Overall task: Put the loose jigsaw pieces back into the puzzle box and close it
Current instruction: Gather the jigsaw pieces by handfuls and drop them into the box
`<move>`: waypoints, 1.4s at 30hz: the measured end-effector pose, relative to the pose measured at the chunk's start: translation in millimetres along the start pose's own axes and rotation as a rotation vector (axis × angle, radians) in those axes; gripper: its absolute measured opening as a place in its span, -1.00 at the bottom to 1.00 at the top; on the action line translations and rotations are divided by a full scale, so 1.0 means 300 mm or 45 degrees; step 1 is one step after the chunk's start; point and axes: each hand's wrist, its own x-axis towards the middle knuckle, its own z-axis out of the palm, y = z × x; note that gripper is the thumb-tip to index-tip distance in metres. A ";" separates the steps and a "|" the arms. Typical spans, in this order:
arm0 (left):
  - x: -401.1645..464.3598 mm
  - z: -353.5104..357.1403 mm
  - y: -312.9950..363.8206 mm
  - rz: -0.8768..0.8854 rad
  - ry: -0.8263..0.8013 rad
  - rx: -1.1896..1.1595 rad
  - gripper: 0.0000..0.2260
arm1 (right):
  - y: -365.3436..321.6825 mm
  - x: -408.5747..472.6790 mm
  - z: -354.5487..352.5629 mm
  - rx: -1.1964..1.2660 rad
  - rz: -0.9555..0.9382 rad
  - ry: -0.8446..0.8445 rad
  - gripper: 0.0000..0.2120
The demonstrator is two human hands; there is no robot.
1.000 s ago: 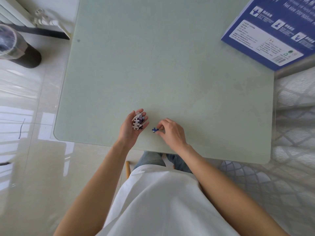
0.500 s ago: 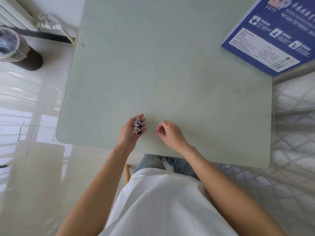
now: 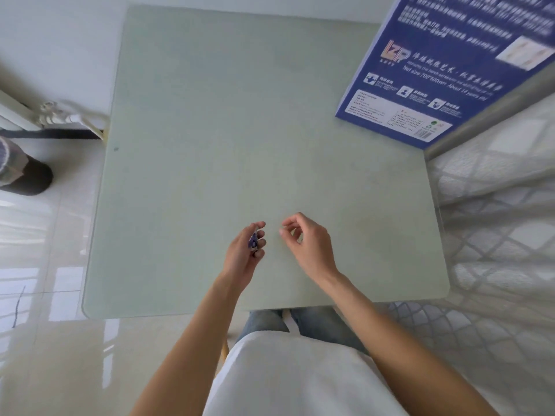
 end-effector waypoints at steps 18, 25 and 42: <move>0.020 1.223 0.577 1.367 -0.552 1.404 -0.78 | 0.024 0.525 -1.226 -0.634 -0.637 0.980 -0.79; 0.040 1.525 0.669 2.189 -0.524 1.905 -0.77 | 0.065 0.678 -1.347 -0.724 -0.664 0.962 -0.87; 0.148 1.635 0.739 2.113 -0.878 2.427 -0.83 | 0.090 0.704 -1.367 -0.565 -0.732 0.846 -0.89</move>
